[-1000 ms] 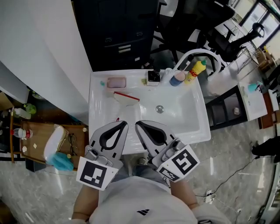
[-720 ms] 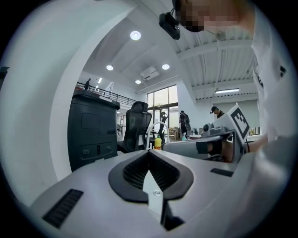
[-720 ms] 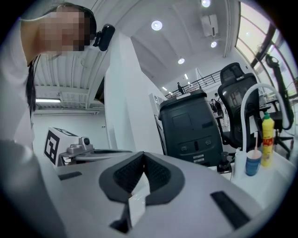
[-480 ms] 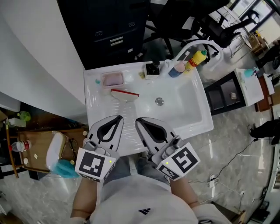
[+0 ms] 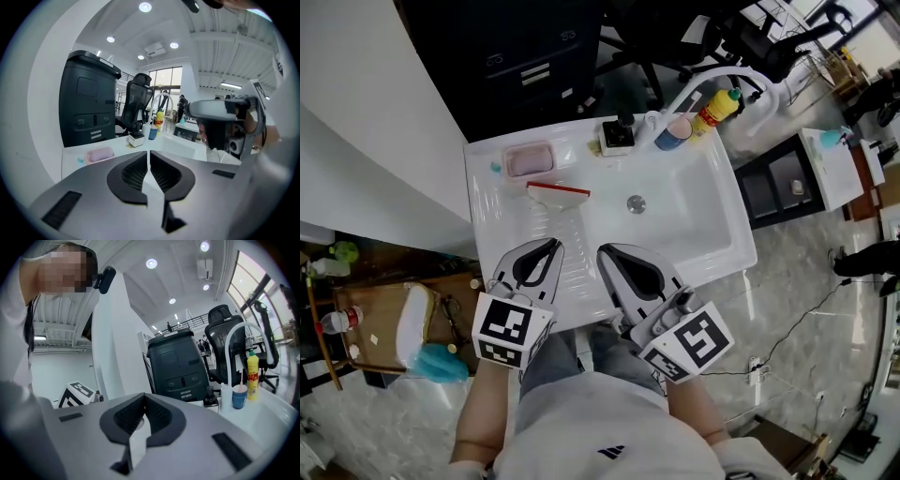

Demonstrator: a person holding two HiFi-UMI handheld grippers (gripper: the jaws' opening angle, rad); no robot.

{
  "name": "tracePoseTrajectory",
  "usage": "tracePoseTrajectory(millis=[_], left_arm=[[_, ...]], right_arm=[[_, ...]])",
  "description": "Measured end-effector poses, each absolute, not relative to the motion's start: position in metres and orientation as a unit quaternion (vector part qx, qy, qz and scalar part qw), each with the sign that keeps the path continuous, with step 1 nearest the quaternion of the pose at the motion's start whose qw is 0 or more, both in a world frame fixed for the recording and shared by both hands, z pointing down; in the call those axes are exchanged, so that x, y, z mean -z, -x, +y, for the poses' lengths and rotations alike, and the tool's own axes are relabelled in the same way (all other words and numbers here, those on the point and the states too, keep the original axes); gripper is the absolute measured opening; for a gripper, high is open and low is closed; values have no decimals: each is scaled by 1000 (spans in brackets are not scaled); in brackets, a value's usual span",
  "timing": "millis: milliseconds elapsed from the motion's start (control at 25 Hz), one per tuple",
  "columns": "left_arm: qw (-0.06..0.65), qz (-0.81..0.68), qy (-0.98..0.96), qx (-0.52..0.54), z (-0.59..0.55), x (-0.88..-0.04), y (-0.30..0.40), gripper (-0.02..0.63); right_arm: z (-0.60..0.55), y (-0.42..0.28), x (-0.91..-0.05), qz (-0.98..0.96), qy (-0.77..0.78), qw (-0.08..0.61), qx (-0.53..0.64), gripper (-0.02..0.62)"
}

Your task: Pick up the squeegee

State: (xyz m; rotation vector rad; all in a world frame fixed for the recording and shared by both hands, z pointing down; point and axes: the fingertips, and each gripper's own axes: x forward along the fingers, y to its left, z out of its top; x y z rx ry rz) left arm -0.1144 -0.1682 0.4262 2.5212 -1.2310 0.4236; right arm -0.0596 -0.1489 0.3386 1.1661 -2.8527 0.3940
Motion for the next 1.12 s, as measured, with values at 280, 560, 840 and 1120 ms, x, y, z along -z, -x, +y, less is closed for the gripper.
tracePoseTrajectory(millis=[280, 560, 840, 1120], left_arm=[[197, -419, -861, -209, -179, -478, 110, 81], [210, -432, -836, -266, -187, -522, 111, 110], [222, -443, -811, -310, -194, -558, 115, 129], [233, -453, -795, -328, -198, -581, 119, 140]], right_arm=[[-150, 52, -340, -916, -382, 20, -125, 11], [-151, 39, -343, -911, -390, 22, -130, 11], [-155, 30, -351, -908, -394, 29, -138, 11], [-159, 23, -356, -906, -397, 34, -142, 11]])
